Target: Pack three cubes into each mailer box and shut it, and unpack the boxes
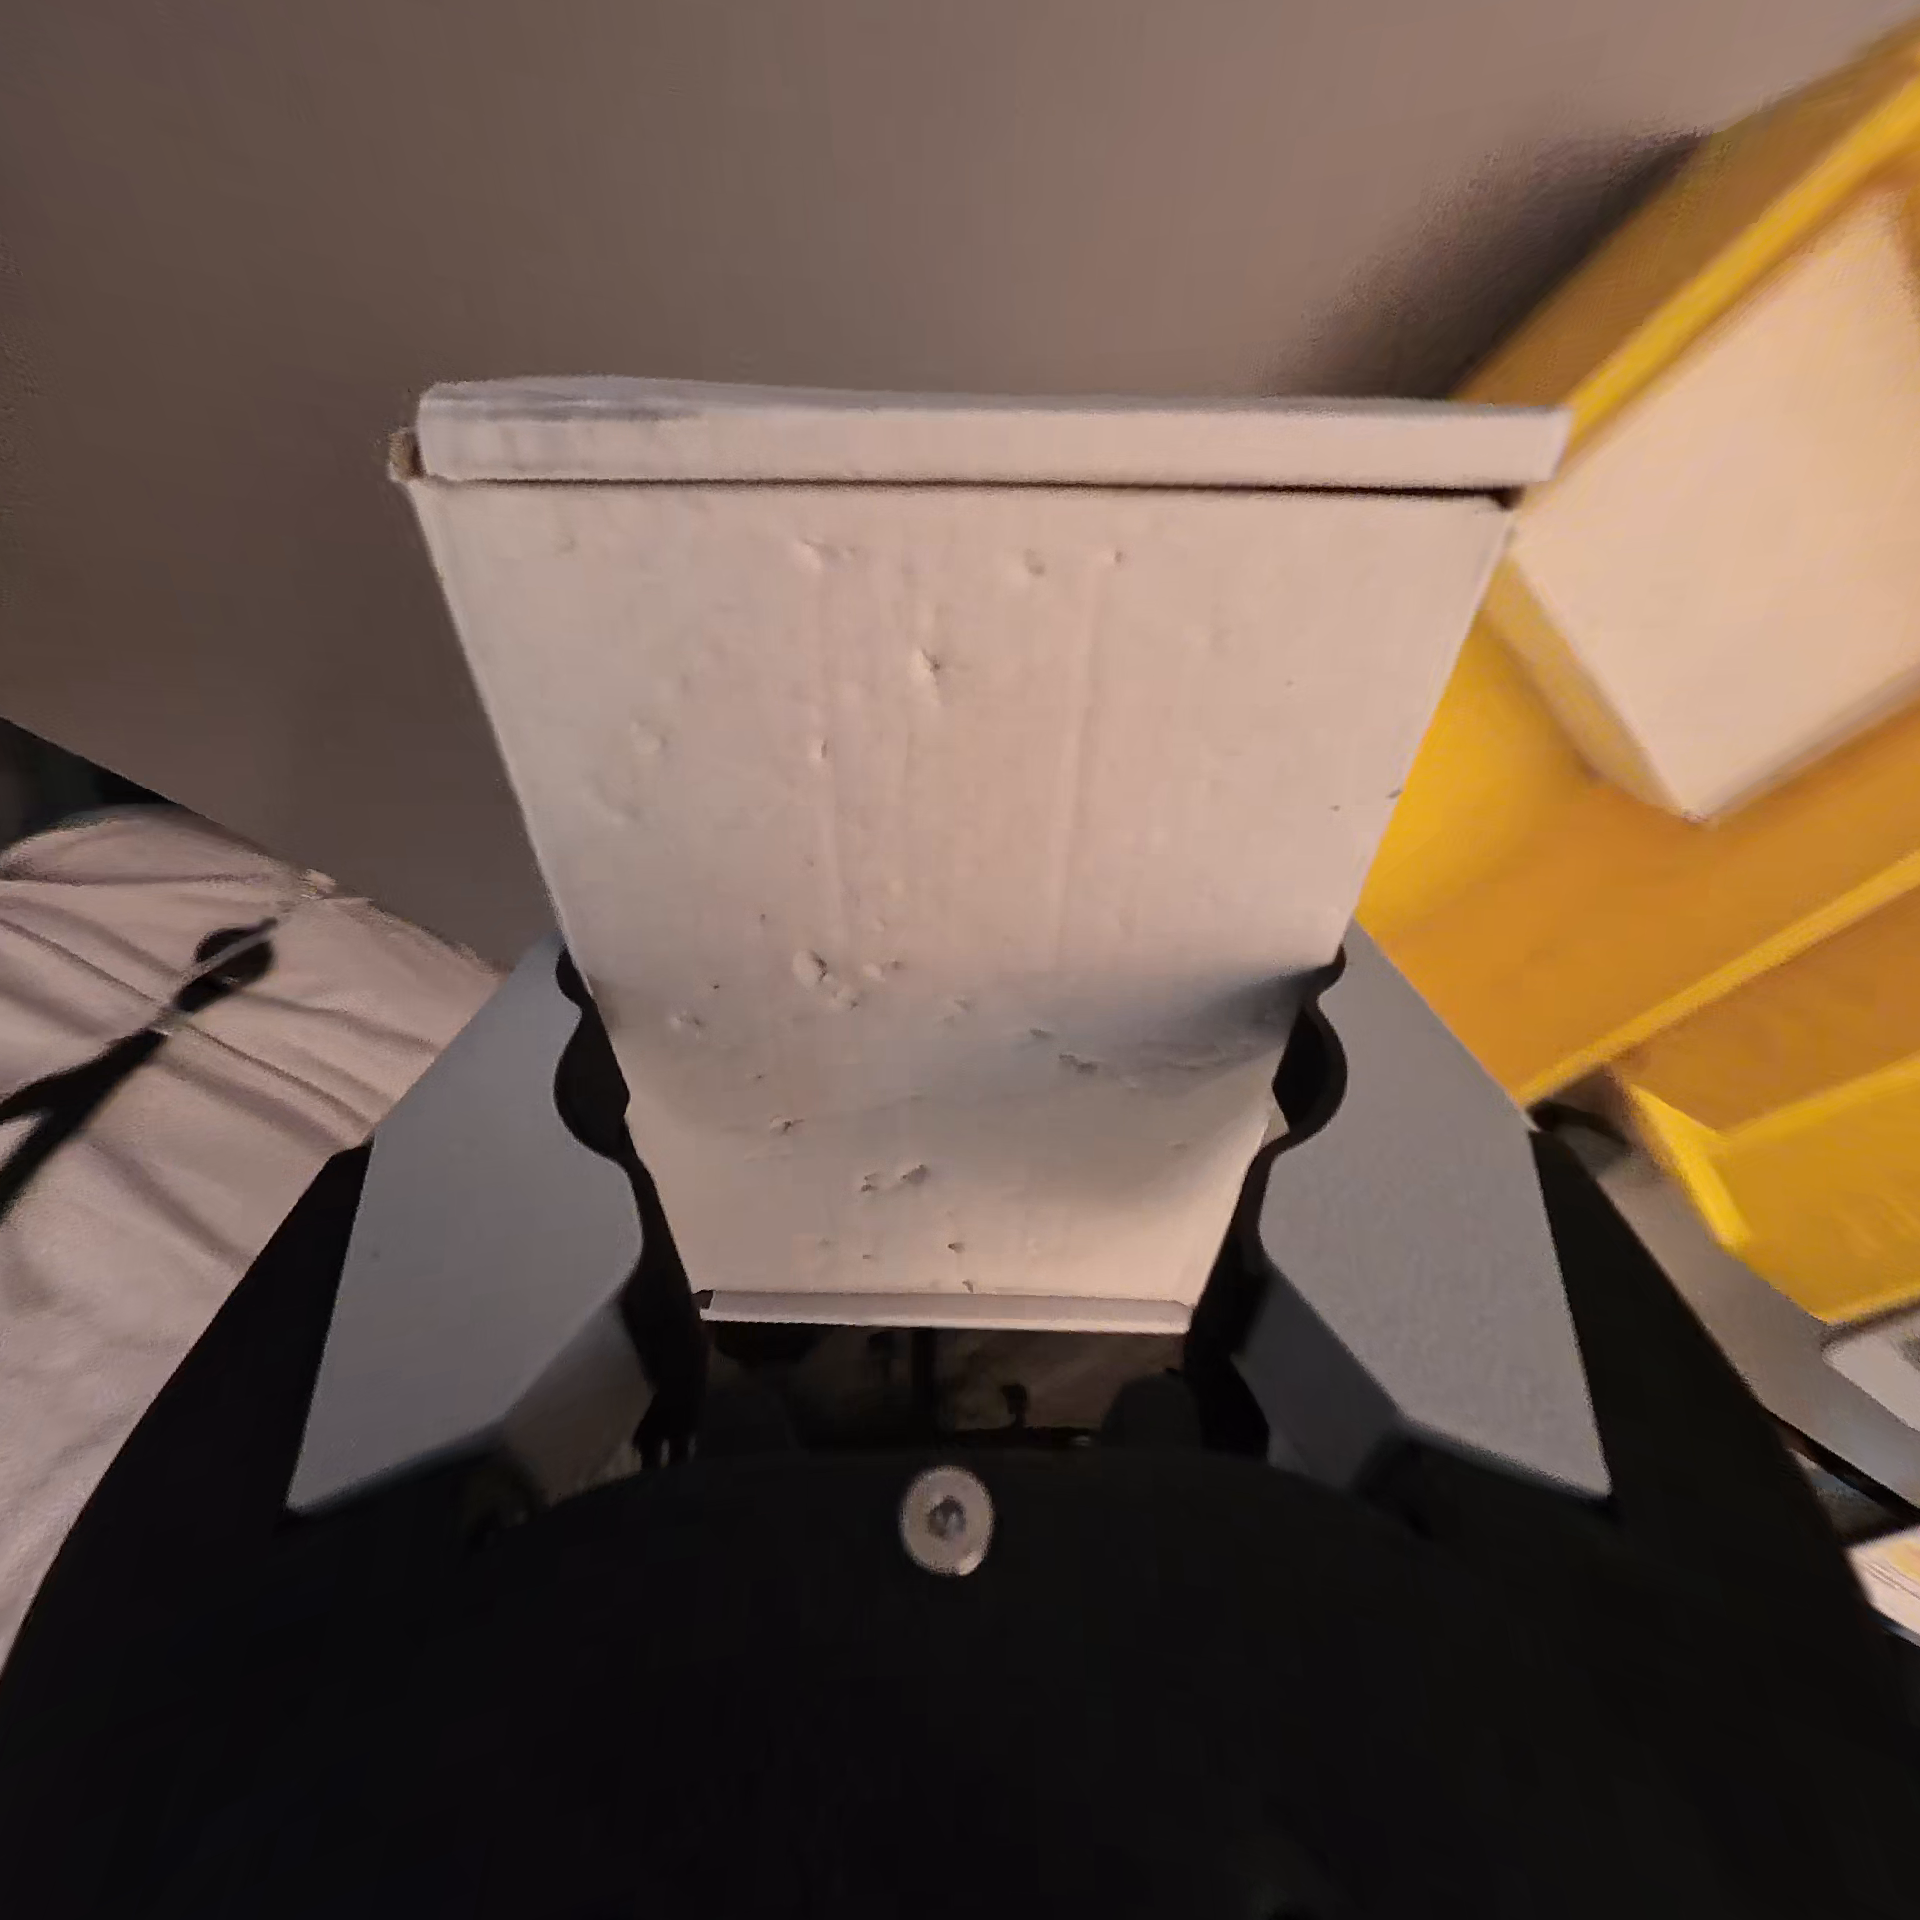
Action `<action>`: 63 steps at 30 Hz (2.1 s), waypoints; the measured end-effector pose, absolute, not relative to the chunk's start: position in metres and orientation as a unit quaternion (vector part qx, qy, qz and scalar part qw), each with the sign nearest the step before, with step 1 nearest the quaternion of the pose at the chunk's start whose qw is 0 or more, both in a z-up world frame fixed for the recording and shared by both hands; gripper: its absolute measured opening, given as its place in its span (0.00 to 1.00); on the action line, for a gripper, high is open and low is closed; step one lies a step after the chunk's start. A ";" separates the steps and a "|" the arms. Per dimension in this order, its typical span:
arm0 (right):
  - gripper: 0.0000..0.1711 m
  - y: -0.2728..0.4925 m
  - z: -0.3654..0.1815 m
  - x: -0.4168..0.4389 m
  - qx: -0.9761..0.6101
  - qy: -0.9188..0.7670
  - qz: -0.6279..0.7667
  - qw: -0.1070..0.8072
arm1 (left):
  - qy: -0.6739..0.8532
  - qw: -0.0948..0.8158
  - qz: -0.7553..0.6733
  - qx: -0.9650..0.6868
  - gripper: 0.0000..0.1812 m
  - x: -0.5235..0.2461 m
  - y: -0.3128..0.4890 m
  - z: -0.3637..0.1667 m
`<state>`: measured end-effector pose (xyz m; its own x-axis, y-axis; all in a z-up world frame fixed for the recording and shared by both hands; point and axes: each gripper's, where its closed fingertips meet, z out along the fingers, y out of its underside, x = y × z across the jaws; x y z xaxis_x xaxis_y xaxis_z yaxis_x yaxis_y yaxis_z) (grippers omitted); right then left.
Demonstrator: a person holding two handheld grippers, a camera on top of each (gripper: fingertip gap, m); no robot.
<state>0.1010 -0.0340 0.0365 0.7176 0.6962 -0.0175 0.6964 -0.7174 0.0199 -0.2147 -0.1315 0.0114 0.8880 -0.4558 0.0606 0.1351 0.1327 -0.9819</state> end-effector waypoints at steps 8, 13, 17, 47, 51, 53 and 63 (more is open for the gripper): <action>0.75 0.024 -0.007 0.240 0.898 0.435 0.059 -0.004 | 0.213 0.727 -0.164 -0.632 0.55 -0.175 -0.135 -0.002; 0.75 0.041 -0.084 0.273 0.871 0.481 0.088 0.040 | 0.234 0.713 -0.146 -0.645 0.55 -0.165 -0.130 -0.014; 0.75 0.044 -0.112 0.271 0.822 0.560 0.090 0.054 | 0.217 0.699 -0.162 -0.662 0.55 -0.169 -0.123 -0.022; 0.71 0.071 -0.110 0.298 0.727 0.640 0.217 -0.121 | 0.186 0.712 -0.127 -0.666 0.56 -0.188 -0.119 -0.009; 0.70 0.081 -0.081 0.326 0.830 0.479 0.146 -0.244 | 0.109 0.712 -0.041 -0.693 0.56 -0.247 -0.123 0.027; 0.71 0.084 -0.074 0.346 0.880 0.375 0.080 -0.281 | 0.023 0.692 0.059 -0.719 0.59 -0.321 -0.126 0.043; 0.40 0.056 -0.125 0.368 0.937 0.081 -0.170 -0.293 | -0.180 0.623 -0.009 -0.761 0.58 -0.540 -0.113 -0.023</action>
<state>0.3677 0.0560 -0.1245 0.9289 0.2517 -0.2716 0.0523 -0.8154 -0.5765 -0.5397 -0.1125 -0.0232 0.9349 0.2623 0.2391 0.2860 -0.1576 -0.9452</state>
